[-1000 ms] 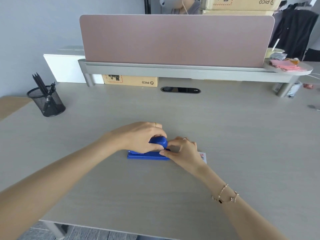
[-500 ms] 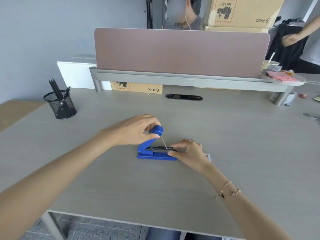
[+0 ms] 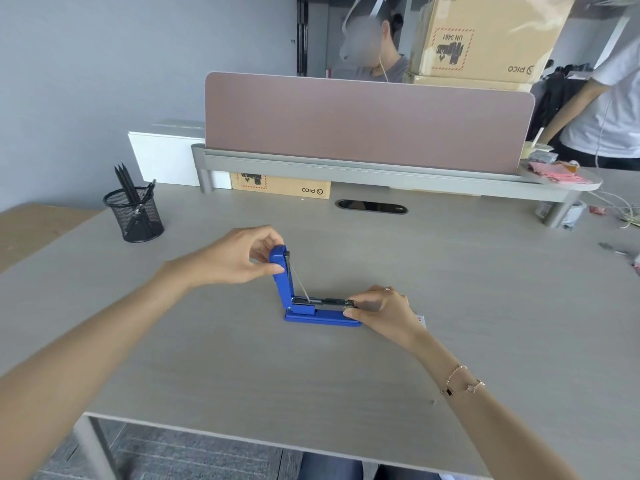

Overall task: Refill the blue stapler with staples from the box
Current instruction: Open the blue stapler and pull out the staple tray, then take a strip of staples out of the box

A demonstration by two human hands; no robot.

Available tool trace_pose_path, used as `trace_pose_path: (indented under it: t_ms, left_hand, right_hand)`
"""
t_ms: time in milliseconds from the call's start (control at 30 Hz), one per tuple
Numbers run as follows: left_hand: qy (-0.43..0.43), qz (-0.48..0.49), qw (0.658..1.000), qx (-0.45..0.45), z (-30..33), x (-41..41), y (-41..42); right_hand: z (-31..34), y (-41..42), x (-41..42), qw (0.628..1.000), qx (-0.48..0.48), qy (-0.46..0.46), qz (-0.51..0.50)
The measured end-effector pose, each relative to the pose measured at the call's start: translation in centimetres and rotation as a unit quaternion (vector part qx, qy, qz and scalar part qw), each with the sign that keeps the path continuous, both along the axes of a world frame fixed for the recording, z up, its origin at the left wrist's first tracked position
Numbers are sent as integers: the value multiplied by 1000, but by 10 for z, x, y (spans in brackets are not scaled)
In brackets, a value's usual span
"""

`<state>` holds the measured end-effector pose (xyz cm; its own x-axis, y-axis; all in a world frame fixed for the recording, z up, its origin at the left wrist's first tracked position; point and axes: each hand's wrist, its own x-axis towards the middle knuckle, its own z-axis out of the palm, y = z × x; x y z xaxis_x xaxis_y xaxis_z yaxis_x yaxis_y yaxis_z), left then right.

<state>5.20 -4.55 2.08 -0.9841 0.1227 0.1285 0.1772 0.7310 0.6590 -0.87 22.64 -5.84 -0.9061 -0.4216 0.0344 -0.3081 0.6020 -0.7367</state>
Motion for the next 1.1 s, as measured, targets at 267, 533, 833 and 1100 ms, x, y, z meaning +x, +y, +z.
trace_pose_path:
  t_ms: [267, 533, 833, 1100]
  left_hand:
    - [-48, 52, 997, -15, -20, 11, -43]
    - [-55, 78, 992, -88, -68, 18, -55]
    - [-56, 43, 987, -143, -72, 10, -54]
    - [-23, -17, 986, -162, -45, -18, 6]
  right_hand:
    - [3, -1, 2, 1000, 5, -6, -3]
    - [-4, -1, -3, 1000, -7, 2, 9]
    - [-7, 0, -8, 1000, -6, -10, 19]
    - [-2, 2, -12, 999, -2, -28, 44]
